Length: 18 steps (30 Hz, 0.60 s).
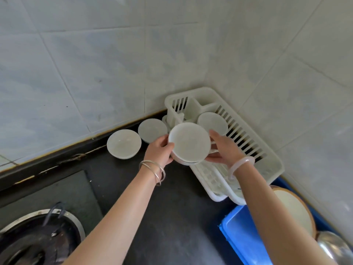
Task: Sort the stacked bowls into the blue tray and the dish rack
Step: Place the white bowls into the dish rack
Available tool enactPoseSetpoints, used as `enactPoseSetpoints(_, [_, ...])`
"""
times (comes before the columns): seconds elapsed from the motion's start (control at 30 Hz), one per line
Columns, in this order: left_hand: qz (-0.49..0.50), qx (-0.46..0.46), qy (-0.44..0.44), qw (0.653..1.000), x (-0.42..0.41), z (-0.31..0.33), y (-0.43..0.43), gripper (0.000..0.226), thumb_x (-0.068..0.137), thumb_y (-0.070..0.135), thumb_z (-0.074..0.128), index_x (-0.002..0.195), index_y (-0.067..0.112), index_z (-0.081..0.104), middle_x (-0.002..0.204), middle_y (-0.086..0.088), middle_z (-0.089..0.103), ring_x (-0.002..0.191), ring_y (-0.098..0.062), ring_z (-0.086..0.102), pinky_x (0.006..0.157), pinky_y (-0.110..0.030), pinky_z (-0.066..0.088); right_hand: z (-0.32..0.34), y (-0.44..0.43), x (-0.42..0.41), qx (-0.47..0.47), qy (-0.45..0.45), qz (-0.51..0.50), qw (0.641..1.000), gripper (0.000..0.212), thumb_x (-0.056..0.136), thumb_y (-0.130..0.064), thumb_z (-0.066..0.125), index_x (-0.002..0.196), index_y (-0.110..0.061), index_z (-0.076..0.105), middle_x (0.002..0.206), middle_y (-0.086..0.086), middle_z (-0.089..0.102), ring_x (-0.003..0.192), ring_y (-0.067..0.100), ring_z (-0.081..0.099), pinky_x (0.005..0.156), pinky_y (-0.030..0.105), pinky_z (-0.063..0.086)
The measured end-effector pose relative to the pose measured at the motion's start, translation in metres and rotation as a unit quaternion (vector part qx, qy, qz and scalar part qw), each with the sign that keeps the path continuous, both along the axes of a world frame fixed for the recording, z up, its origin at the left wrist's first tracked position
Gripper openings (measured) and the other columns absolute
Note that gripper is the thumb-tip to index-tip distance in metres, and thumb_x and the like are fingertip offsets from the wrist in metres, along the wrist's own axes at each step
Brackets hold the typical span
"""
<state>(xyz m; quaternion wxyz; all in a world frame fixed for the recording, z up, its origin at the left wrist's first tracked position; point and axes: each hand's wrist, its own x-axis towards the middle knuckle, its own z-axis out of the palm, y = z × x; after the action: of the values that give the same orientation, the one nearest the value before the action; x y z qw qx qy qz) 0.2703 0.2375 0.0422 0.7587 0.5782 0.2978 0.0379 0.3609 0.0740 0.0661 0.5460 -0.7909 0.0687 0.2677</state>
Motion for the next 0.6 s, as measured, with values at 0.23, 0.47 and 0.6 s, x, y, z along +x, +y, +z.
enactPoseSetpoints(0.23, [-0.130, 0.033, 0.035, 0.990, 0.076, 0.001, -0.083, 0.023, 0.085, 0.004, 0.046, 0.096, 0.016, 0.062, 0.089, -0.005, 0.058, 0.079, -0.022, 0.055, 0.088, -0.048, 0.053, 0.004, -0.084, 0.048, -0.065, 0.010, -0.067, 0.996, 0.040, 0.087, -0.056, 0.049, 0.082, -0.018, 0.061, 0.085, 0.008, 0.067, 0.073, 0.027, 0.067, 0.057, 0.031, 0.056])
enactPoseSetpoints(0.47, [-0.208, 0.051, 0.125, 0.969, 0.130, -0.031, -0.140, 0.041, 0.084, -0.003, 0.041, 0.120, 0.006, 0.057, 0.125, -0.016, 0.058, 0.114, -0.036, 0.054, 0.097, -0.049, 0.047, -0.030, -0.133, 0.078, -0.112, 0.036, -0.101, 0.988, 0.049, 0.086, -0.058, 0.048, 0.095, -0.012, 0.062, 0.090, 0.011, 0.066, 0.079, 0.026, 0.064, 0.059, 0.031, 0.054])
enactPoseSetpoints(0.6, [-0.234, 0.046, 0.156, 0.959, 0.141, -0.046, -0.151, 0.044, 0.085, -0.006, 0.043, 0.128, 0.003, 0.049, 0.130, -0.021, 0.054, 0.115, -0.040, 0.054, 0.096, -0.050, 0.047, -0.049, -0.139, 0.091, -0.137, 0.051, -0.104, 0.984, 0.060, 0.085, -0.061, 0.046, 0.115, -0.010, 0.057, 0.106, 0.016, 0.064, 0.093, 0.031, 0.062, 0.064, 0.035, 0.056])
